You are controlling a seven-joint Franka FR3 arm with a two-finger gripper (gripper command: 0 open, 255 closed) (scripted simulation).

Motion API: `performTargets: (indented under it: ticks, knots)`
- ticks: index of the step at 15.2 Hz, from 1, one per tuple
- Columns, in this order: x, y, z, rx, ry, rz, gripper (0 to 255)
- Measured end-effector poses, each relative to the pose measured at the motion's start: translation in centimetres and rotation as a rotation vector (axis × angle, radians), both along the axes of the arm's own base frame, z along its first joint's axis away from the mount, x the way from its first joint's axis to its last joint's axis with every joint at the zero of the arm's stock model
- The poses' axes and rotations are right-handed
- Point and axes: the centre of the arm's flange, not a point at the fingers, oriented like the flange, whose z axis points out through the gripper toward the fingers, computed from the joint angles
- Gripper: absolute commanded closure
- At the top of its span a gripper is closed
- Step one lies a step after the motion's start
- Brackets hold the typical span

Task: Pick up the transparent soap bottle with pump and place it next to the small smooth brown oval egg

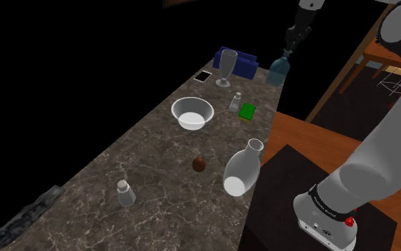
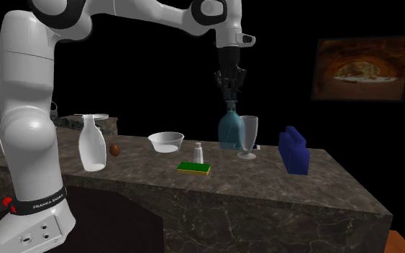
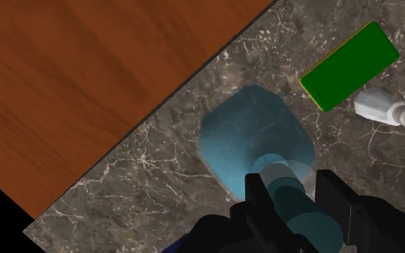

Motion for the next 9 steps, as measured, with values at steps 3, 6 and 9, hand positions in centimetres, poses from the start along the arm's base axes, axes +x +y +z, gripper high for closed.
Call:
performTargets:
  ticks: [3, 6, 9]
  knots:
    - [-0.9, 3.5, 0.9, 0.0, 0.0, 0.0, 255]
    - [-2.0, 7.2, 1.6, 0.0, 0.0, 0.0, 255]
    - [-3.2, 10.9, 2.4, 0.0, 0.0, 0.0, 255]
